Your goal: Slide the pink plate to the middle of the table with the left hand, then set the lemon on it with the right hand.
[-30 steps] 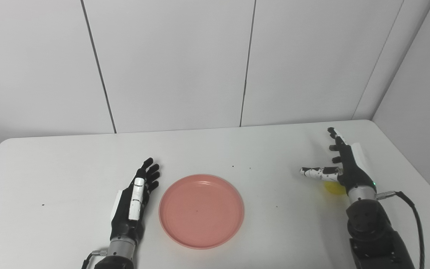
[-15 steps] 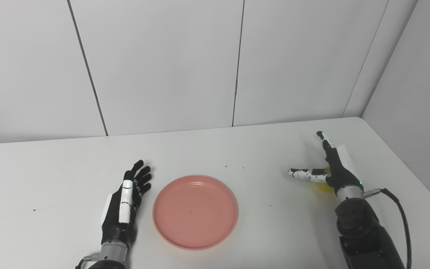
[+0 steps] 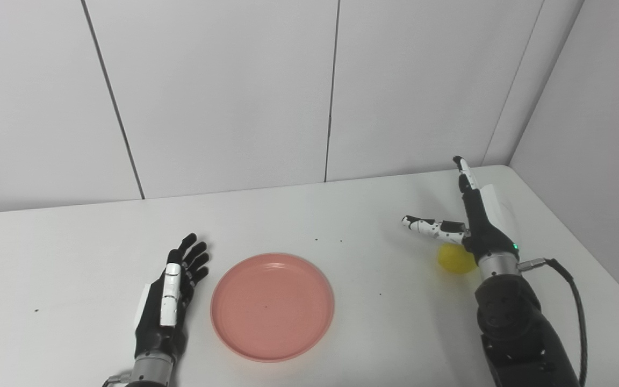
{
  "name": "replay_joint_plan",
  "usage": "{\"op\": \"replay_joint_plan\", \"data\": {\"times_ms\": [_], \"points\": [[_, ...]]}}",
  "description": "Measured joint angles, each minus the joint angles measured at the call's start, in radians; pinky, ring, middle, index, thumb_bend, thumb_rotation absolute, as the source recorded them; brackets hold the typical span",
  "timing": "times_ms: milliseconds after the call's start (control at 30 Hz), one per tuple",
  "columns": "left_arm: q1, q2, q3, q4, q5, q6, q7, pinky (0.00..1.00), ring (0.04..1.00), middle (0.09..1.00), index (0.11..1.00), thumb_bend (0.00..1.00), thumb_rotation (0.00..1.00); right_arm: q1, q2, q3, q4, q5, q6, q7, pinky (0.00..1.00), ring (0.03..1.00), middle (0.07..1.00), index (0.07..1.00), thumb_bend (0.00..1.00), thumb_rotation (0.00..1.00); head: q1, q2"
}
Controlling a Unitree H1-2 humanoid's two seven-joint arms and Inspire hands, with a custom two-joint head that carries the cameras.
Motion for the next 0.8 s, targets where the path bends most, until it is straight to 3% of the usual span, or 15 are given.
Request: {"op": "replay_joint_plan", "data": {"times_ms": [233, 433, 800], "points": [[-0.001, 0.009, 0.012, 0.008, -0.008, -0.016, -0.001, 0.83, 0.867, 0.872, 0.859, 0.66, 1.0, -0.005, -0.007, -0.077, -0.052, -0.043, 0.001, 0.16, 0.82, 0.92, 0.956, 0.943, 0.87, 0.26, -0.026, 0.003], [-0.002, 0.023, 0.013, 0.01, -0.013, -0.019, -0.009, 0.86, 0.879, 0.881, 0.869, 0.66, 1.0, 0.0, 0.005, -0.152, -0.052, -0.074, 0.002, 0.28, 0.85, 0.934, 0.95, 0.934, 0.88, 0.17, -0.041, 0.005], [-0.004, 0.027, 0.026, 0.02, -0.035, -0.034, -0.022, 0.81, 0.847, 0.853, 0.838, 0.68, 1.0, 0.012, 0.031, -0.154, 0.02, -0.13, 0.002, 0.342, 0.78, 0.886, 0.908, 0.91, 0.91, 0.22, -0.078, 0.006]]}}
